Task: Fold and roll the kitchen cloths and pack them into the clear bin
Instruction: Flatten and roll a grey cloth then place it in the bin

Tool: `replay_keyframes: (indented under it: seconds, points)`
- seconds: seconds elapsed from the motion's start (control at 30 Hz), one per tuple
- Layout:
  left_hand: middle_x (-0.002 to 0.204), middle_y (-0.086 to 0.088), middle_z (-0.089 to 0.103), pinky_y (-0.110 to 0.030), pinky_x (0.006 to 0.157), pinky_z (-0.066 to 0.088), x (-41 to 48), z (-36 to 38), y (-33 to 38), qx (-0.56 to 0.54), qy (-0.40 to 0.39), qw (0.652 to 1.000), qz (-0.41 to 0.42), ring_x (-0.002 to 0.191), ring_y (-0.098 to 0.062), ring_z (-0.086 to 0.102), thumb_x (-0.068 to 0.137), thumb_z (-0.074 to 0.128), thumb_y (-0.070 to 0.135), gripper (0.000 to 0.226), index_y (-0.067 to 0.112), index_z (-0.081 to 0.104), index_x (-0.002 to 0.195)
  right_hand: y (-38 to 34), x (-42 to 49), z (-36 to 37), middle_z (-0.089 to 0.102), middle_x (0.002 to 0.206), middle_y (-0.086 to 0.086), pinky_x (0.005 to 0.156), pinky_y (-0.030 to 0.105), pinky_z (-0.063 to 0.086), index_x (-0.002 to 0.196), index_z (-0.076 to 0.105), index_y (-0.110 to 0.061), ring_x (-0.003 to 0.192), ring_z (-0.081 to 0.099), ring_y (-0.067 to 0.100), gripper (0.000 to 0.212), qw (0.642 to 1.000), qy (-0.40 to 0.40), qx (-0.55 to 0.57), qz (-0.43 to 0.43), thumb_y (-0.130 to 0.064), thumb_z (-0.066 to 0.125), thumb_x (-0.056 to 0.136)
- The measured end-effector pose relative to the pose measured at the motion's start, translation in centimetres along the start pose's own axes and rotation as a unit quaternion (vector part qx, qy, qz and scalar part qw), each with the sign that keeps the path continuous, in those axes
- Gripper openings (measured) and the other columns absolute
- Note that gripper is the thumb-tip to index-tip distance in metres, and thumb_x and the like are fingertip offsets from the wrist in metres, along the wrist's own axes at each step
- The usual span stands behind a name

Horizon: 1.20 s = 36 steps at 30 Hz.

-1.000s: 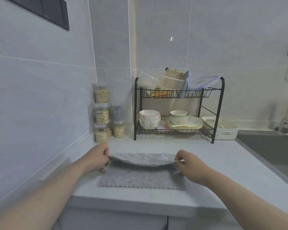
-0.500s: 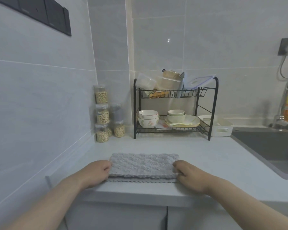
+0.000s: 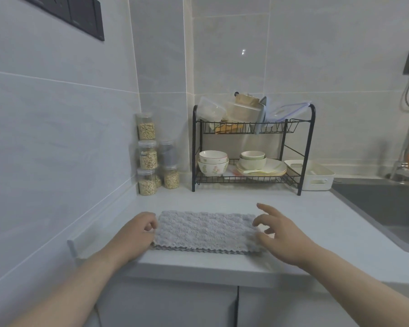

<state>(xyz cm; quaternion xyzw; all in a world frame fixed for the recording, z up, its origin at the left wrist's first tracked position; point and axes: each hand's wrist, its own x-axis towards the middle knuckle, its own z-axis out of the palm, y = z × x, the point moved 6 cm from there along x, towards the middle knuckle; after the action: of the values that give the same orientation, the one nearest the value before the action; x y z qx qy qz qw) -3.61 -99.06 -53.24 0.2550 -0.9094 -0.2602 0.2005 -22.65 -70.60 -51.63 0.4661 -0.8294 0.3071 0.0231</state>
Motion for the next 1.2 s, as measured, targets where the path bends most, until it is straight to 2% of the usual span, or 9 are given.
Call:
replay_keyframes:
  seconds: [0.17,0.27,0.4,0.5,0.6,0.83,0.9,1.0,1.2]
  points:
    - [0.108,0.009,0.057,-0.008,0.079,0.036,0.2,1.9,1.2,0.024,-0.028,0.998,0.050,0.100,-0.010,0.058,0.087,0.059,0.011,0.028,0.037,0.057,0.078,-0.5,0.3,2.4,0.039,0.148,-0.002,0.102,0.019,0.025,0.117,0.065,-0.027,0.133,0.040,0.017,0.028,0.994,-0.060,-0.093,-0.011,-0.033,0.049,0.095]
    - [0.133,0.012,0.049,-0.024,0.106,0.031,1.1,1.5,2.3,0.114,-0.002,0.989,0.090,0.128,-0.017,0.044,0.091,0.054,0.020,0.026,0.036,0.064,0.110,-0.4,0.9,2.2,0.048,0.142,-0.004,0.102,0.022,0.026,0.119,0.063,-0.031,0.130,0.041,0.019,0.038,0.988,-0.048,-0.144,0.000,-0.042,0.041,0.090]
    - [0.158,0.014,0.014,-0.032,0.118,0.008,2.7,3.2,3.3,0.073,-0.108,0.988,0.078,0.146,-0.006,0.006,0.096,0.049,0.040,0.056,0.036,0.028,0.148,-1.1,3.4,2.9,0.028,0.157,-0.001,0.116,0.033,0.019,0.145,0.038,-0.026,0.144,0.024,0.018,0.048,0.989,-0.061,-0.131,0.021,-0.044,0.032,0.101]
    - [0.160,0.011,0.000,-0.032,0.119,-0.001,2.9,5.5,2.1,0.147,-0.187,0.969,0.068,0.146,-0.006,-0.006,0.069,0.023,0.090,0.099,0.037,0.011,0.151,-0.7,3.8,5.5,0.015,0.160,0.004,0.119,0.039,0.012,0.152,0.019,-0.022,0.147,0.010,0.020,0.059,0.970,-0.159,-0.182,0.022,-0.051,0.024,0.100]
    - [0.159,0.012,-0.005,-0.031,0.117,-0.005,3.3,6.0,1.0,0.189,-0.188,0.961,0.075,0.145,-0.006,-0.010,0.040,-0.002,0.101,0.127,0.038,0.005,0.151,0.6,3.6,6.2,0.006,0.162,0.001,0.120,0.039,0.005,0.153,0.010,-0.024,0.149,0.002,0.019,0.066,0.962,-0.174,-0.207,0.027,-0.058,0.020,0.098]
    - [0.159,0.013,0.000,-0.028,0.117,0.000,3.0,6.0,1.2,0.138,-0.164,0.975,0.052,0.146,-0.005,-0.005,0.067,0.026,0.087,0.100,0.035,0.011,0.151,2.1,4.0,5.0,0.021,0.157,0.006,0.117,0.037,0.016,0.148,0.024,-0.011,0.144,0.020,0.026,0.070,0.981,-0.088,-0.110,0.131,-0.057,0.026,0.096]
    - [0.158,0.012,0.012,-0.030,0.117,0.011,2.9,5.0,1.0,0.027,-0.109,0.994,0.014,0.146,-0.008,0.011,0.077,0.050,0.072,0.085,0.032,0.027,0.149,3.1,4.1,4.2,0.048,0.135,0.016,0.104,0.041,0.034,0.127,0.048,-0.009,0.121,0.043,0.032,0.067,0.970,-0.034,-0.133,0.203,-0.059,0.018,0.093]
    - [0.152,0.004,0.036,-0.034,0.109,0.032,2.6,3.5,0.8,-0.120,-0.020,0.992,-0.040,0.134,-0.015,0.040,0.086,0.067,0.039,0.053,0.025,0.051,0.135,2.6,4.1,4.3,0.056,0.122,0.014,0.101,0.041,0.038,0.120,0.054,-0.010,0.115,0.048,0.032,0.065,0.957,-0.044,-0.180,0.225,-0.059,0.025,0.086]
    - [0.156,0.010,0.025,-0.031,0.119,0.004,1.1,4.5,3.6,0.122,-0.039,0.990,0.054,0.146,-0.008,0.012,0.092,0.050,0.050,0.055,0.029,0.041,0.143,1.7,2.9,2.5,0.062,0.101,0.011,0.077,0.036,0.047,0.101,0.042,-0.013,0.089,0.056,0.030,0.015,0.974,0.032,-0.046,0.220,-0.024,0.046,0.093]
